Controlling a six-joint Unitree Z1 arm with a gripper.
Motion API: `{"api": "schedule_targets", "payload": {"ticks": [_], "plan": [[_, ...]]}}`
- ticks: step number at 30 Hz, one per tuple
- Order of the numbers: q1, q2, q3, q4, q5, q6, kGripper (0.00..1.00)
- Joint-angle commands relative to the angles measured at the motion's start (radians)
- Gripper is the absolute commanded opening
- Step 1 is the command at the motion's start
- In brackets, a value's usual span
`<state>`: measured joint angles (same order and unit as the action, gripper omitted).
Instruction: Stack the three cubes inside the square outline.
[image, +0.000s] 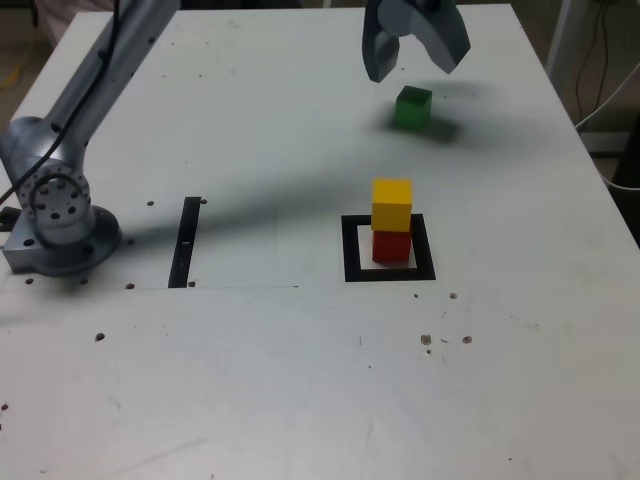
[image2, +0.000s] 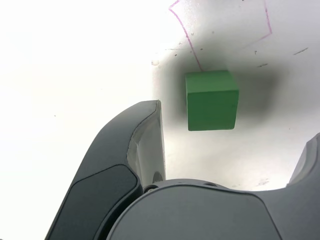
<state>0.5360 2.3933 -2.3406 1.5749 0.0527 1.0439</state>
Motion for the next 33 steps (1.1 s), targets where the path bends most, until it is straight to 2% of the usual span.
{"api": "schedule_targets", "payload": {"ticks": [1,23,28,33], "plan": [[0.002,-0.001,-0.007,0.009,0.000,0.002,0.99],[-0.014,0.104,-0.024,-0.008,0.006,-0.014,0.96],[-0.020,0.120,-0.025,-0.009,0.020,-0.035,0.90],[-0.025,0.128,-0.024,-0.008,0.030,-0.068,0.79]]}}
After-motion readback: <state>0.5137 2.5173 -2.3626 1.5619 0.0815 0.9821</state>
